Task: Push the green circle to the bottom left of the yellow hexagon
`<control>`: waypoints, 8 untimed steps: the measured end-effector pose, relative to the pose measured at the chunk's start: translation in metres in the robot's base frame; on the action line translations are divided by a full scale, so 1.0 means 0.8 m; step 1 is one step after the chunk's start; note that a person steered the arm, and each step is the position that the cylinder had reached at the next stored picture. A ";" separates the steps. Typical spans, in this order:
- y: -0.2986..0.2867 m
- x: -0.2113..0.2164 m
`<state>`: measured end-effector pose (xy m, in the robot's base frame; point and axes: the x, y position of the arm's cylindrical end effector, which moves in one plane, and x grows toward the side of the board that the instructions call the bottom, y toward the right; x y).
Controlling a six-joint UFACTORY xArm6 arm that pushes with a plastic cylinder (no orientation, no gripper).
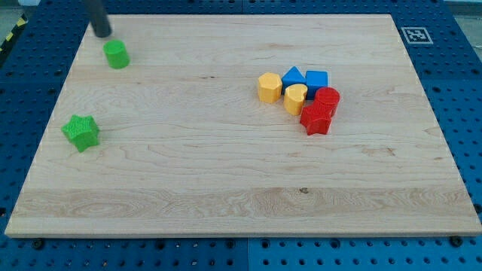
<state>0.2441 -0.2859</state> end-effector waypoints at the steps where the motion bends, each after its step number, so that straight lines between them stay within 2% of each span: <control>1: -0.008 0.033; 2: -0.008 0.054; 3: 0.021 0.054; 5: 0.024 0.054; 6: 0.062 0.066; 8: 0.068 0.067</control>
<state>0.2974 -0.2315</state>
